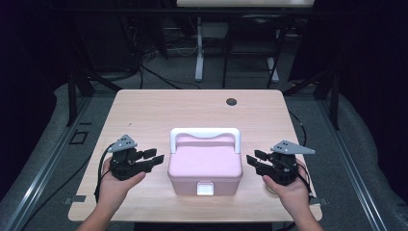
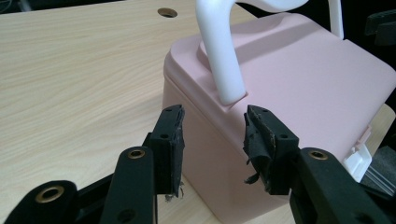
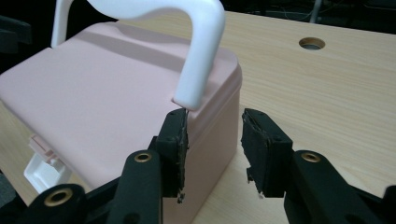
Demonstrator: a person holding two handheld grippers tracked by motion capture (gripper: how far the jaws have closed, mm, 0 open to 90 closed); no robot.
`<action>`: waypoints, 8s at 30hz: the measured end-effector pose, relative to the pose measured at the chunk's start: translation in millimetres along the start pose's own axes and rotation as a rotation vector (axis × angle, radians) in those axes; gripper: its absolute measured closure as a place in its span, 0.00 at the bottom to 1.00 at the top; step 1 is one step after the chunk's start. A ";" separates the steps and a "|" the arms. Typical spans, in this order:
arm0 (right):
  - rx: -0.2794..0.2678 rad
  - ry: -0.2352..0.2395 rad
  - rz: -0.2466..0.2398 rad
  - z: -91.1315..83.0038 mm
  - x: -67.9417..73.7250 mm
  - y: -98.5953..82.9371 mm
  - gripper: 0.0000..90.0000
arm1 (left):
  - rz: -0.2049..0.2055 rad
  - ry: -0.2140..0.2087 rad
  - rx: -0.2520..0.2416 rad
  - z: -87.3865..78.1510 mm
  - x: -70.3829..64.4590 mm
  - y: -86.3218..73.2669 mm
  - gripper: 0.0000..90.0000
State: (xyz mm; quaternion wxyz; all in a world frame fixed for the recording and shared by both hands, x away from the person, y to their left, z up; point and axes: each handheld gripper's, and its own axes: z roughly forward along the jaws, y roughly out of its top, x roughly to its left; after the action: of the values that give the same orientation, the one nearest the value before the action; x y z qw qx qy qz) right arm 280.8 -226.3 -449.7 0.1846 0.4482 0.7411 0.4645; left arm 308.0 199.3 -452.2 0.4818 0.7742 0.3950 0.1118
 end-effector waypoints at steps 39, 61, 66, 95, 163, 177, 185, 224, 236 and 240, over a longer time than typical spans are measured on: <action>-0.044 0.056 -0.014 40.4 7.9 13.3 0.77 | 0.018 -0.016 -0.027 37.6 -8.6 16.6 0.76; -0.056 0.059 -0.035 31.6 14.8 10.3 0.81 | 0.034 -0.006 -0.044 30.4 -14.4 13.6 0.81; -0.072 0.062 -0.031 29.9 15.7 11.5 0.81 | 0.032 -0.009 -0.052 27.4 -14.8 15.6 0.81; -0.094 0.096 0.001 27.8 14.0 16.0 0.82 | 0.003 -0.022 -0.080 13.2 -14.4 15.0 0.78; -0.131 0.116 0.023 25.1 11.8 29.3 0.82 | 0.078 -0.102 0.079 17.0 -37.1 -11.3 0.99; -0.124 0.120 0.038 26.4 9.3 27.5 0.81 | 0.083 -0.116 0.075 16.0 -41.6 -9.7 0.99; -0.140 0.114 0.040 22.1 7.8 26.5 0.80 | 0.086 -0.117 0.066 15.6 -41.8 -7.4 0.99; -0.052 0.073 -0.003 12.5 27.7 -27.2 1.00 | 0.082 -0.132 0.031 10.4 -37.8 14.5 0.99; -0.003 0.127 -0.048 30.0 41.2 -32.9 1.00 | 0.080 -0.130 0.022 10.3 -37.3 17.8 0.99; 0.011 0.132 -0.053 33.0 43.9 -34.5 1.00 | 0.082 -0.127 0.023 11.0 -37.8 18.0 1.00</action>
State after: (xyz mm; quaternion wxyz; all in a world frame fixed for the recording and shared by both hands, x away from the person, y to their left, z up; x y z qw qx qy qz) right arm 263.3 -178.1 -489.4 0.1451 0.3977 0.7658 0.4841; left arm 298.2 160.8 -434.9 0.4919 0.8009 0.3326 0.0775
